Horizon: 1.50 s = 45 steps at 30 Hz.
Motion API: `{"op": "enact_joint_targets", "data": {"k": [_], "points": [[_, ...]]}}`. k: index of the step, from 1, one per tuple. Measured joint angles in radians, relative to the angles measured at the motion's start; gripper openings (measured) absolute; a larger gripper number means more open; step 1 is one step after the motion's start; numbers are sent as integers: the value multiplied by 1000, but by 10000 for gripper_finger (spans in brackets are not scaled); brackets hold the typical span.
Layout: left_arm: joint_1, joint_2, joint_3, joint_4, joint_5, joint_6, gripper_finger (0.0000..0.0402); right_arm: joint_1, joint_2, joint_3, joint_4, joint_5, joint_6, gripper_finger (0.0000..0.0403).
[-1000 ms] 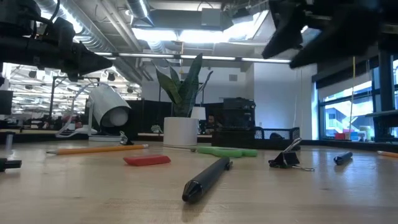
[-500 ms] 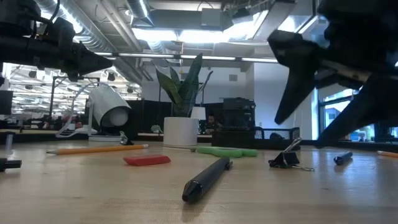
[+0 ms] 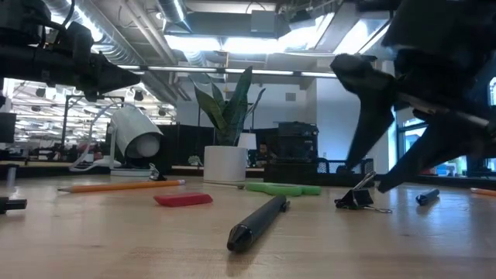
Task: Pick and place office supplies into organizer
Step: Put the bottom right black binder clip into the desk organizer
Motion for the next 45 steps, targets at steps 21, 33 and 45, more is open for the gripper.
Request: {"op": "enact_joint_targets", "data": {"k": [21, 33, 45], "points": [[0, 0, 0, -6, 0, 0, 31, -10, 8, -4, 14, -27, -6, 54], [0, 0, 0, -8, 0, 0, 31, -10, -1, -2, 11, -25, 9, 7], [0, 0, 0, -8, 0, 0, 31, -181, -287, 0, -68, 101, 227, 2]]}}
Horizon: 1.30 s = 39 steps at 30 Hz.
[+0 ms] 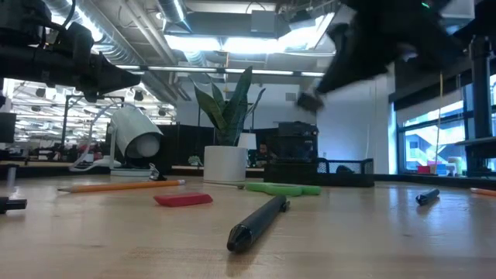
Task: Pick and place office supplies into organizer
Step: Put the bottom right black binder clip into the desk organizer
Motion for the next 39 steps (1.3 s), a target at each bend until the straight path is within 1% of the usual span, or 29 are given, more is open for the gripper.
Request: {"op": "enact_joint_targets", "data": {"k": [3, 6, 7, 10, 11, 15, 18, 27, 34, 39], "points": [[0, 0, 0, 1, 1, 0, 31, -112, -101, 0, -54, 12, 90, 2], [0, 0, 0, 1, 1, 0, 31, -233, -151, 0, -97, -4, 160, 2], [0, 0, 0, 1, 1, 0, 31, -272, -156, 0, -101, -23, 174, 2], [0, 0, 0, 1, 1, 0, 31, -384, -146, -14, -98, -141, 195, 1], [0, 0, 0, 1, 1, 0, 31, -412, -133, -23, -73, -165, 194, 1], [0, 0, 0, 1, 2, 0, 31, -489, -89, -65, 24, -176, 194, 1], [0, 1, 0, -1, 2, 0, 31, -524, -64, -87, 56, -180, 197, 0], [0, 2, 0, 0, 1, 0, 31, -573, 16, -160, 161, -178, 268, 0], [0, 3, 0, -2, -4, 0, 31, -578, 69, -174, 233, -180, 269, 0], [0, 3, 0, -9, -6, 0, 31, -581, 129, -171, 250, -173, 267, 0]]}}
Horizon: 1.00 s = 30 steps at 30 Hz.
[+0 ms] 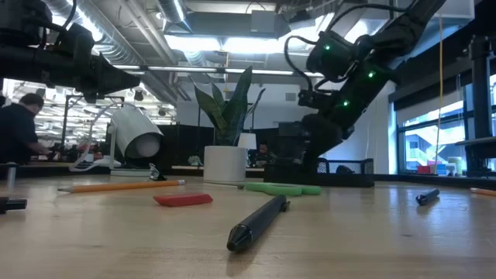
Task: Pick and place office supplies into organizer
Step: Put the bottom right black binder clip into the desk organizer, then put the top black pen into the desk organizer
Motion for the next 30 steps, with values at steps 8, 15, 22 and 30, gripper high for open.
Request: {"op": "enact_joint_targets", "data": {"k": [8, 15, 22, 30], "points": [[0, 0, 0, 0, 0, 0, 31, -1, 16, 0, 25, -4, -29, 8], [0, 0, 0, 0, -1, 0, 31, -1, 16, -1, 15, -8, -42, 42], [0, 0, 0, 0, -1, 0, 31, 0, 12, 2, 3, -12, -82, 78], [0, 0, 0, 0, -1, 0, 31, 18, -43, 88, -144, -12, -77, 184]]}}
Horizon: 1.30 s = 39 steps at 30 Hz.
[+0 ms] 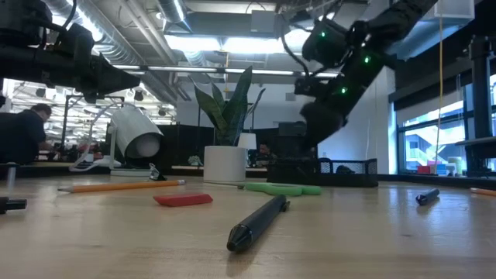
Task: Pick and place office supplies into organizer
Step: Put the top black pen into the desk organizer
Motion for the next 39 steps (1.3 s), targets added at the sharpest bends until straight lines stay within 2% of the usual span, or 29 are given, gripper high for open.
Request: {"op": "enact_joint_targets", "data": {"k": [3, 7, 11, 14, 20, 23, 28, 39], "points": [[0, 1, 0, 0, 1, 0, 31, 31, -37, 42, -105, 1, 27, 220], [0, 1, 0, 0, 1, 0, 31, 97, -108, 90, -292, -2, 52, 245], [0, 2, 0, 0, 2, 0, 31, 165, -217, 115, -485, -128, 97, 247], [0, 2, 0, 0, 2, 0, 31, 217, -301, 94, -578, -213, 41, 243], [0, 3, 0, -1, 2, 0, 31, 294, -405, 28, -600, -229, -31, 241], [0, 3, 0, -1, 4, -7, 31, 312, -402, -16, -635, -204, -40, 238], [0, 3, 0, -1, 5, -10, 31, 340, -364, -88, -631, -202, -157, 220], [0, 3, 0, -2, 11, -11, 31, 398, -210, -94, -592, -213, -394, 173]]}}
